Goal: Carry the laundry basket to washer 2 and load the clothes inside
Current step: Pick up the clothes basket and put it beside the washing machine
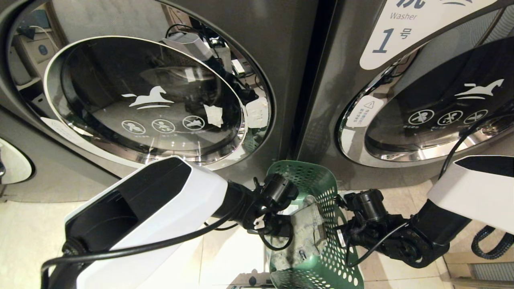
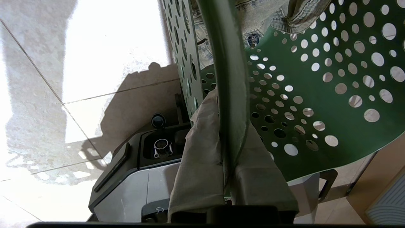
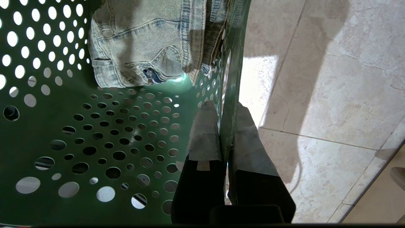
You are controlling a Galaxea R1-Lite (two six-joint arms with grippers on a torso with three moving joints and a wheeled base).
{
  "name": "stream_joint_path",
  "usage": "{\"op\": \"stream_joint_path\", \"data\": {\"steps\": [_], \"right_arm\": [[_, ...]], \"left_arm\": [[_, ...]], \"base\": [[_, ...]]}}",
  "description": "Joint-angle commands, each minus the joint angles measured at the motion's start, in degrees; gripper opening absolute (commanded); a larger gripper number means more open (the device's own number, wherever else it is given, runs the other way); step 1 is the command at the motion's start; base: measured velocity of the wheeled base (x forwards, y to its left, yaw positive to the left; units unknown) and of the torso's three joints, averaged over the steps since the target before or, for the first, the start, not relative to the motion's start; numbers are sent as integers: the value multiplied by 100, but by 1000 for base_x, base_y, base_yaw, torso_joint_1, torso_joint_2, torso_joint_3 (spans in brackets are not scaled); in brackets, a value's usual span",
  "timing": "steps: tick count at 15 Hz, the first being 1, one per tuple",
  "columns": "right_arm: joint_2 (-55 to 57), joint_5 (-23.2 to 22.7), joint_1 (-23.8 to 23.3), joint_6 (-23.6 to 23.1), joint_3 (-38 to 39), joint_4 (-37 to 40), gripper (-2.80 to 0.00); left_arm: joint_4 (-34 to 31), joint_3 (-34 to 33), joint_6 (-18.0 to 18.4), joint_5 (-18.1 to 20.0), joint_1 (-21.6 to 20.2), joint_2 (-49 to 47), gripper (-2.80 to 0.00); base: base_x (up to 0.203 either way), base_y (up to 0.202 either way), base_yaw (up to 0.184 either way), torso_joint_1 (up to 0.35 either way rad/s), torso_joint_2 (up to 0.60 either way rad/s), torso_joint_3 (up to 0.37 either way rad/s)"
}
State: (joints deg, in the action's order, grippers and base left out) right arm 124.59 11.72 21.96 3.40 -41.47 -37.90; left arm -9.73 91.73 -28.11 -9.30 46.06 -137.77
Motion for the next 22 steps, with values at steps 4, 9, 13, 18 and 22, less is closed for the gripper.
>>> {"op": "stream_joint_path", "data": {"steps": [4, 9, 13, 18, 22], "right_arm": [[-40, 120, 2, -42, -10, -32, -280], [-203, 103, 19, -318, 11, -24, -280], [-189, 85, 19, -340, 113, -51, 0], [-368, 85, 42, -337, 303, -60, 0], [-1167, 79, 211, -321, 913, -40, 0]], "left_arm": [[14, -42, -45, -19, -8, 39, -280], [-9, -86, -423, -19, -55, 22, -280], [250, -305, -414, -28, -70, -3, 0], [210, -332, -433, -229, -67, 170, 0], [204, -702, -419, -246, -56, 907, 0]], "base": [[0, 0, 0, 0, 0, 0], [0, 0, 0, 0, 0, 0], [0, 0, 0, 0, 0, 0], [0, 0, 0, 0, 0, 0], [0, 0, 0, 0, 0, 0]]}}
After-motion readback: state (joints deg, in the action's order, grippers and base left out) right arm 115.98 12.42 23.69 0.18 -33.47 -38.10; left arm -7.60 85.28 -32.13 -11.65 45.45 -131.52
